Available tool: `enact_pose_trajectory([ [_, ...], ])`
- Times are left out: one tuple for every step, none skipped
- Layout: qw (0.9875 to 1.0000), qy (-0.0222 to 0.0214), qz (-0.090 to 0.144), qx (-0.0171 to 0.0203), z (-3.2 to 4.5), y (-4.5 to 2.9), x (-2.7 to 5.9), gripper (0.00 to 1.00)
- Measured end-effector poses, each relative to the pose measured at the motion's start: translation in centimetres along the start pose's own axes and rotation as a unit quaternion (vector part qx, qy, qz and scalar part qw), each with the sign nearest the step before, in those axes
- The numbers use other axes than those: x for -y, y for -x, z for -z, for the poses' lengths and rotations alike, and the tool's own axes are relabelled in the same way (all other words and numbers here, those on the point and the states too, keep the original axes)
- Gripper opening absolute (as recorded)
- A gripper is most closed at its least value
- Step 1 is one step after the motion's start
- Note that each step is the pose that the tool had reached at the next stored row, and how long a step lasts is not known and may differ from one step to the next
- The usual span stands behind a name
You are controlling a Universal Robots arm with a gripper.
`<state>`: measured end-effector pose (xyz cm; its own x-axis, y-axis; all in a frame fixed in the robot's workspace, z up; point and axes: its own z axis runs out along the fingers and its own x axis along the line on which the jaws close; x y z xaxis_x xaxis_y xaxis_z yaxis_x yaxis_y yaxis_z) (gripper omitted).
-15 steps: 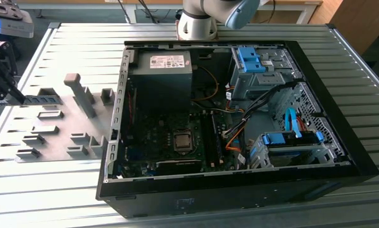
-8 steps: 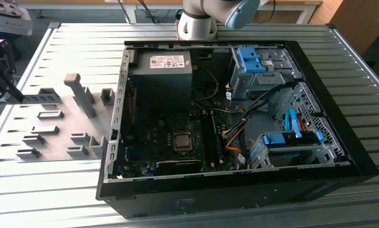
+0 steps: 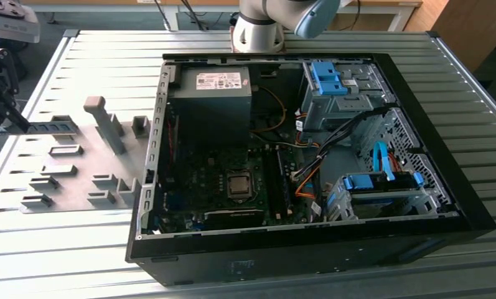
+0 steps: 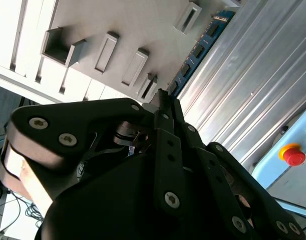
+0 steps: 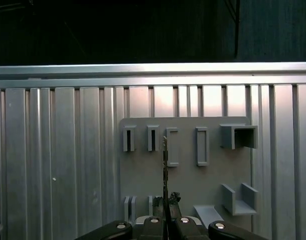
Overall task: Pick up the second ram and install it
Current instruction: 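Pick up the second ram and move it above second insertion slot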
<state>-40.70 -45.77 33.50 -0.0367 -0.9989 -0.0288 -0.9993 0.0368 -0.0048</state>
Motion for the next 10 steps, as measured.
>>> enact_pose_trajectory([
  [1.0, -0.0001, 0.0, 0.0, 0.09, 0.0, 0.0, 0.14],
  [1.0, -0.0001, 0.0, 0.0, 0.19, 0.01, 0.0, 0.14],
  [1.0, 0.0, 0.0, 0.0, 0.3, 0.01, 0.0, 0.14],
  [1.0, -0.0001, 0.0, 0.0, 0.41, 0.01, 0.0, 0.14],
  [1.0, 0.0, 0.0, 0.0, 0.53, 0.02, 0.0, 0.14],
  [1.0, -0.0001, 0.0, 0.0, 0.65, 0.02, 0.0, 0.14],
  [1.0, -0.0001, 0.0, 0.0, 0.77, 0.02, 0.0, 0.14],
  [1.0, -0.0001, 0.0, 0.0001, 0.9, 0.03, 0.01, 0.14],
  [1.0, -0.0001, 0.0, 0.0, 1.04, 0.03, 0.01, 0.14],
  [1.0, -0.0001, 0.0, 0.0, 1.19, 0.04, 0.01, 0.14],
])
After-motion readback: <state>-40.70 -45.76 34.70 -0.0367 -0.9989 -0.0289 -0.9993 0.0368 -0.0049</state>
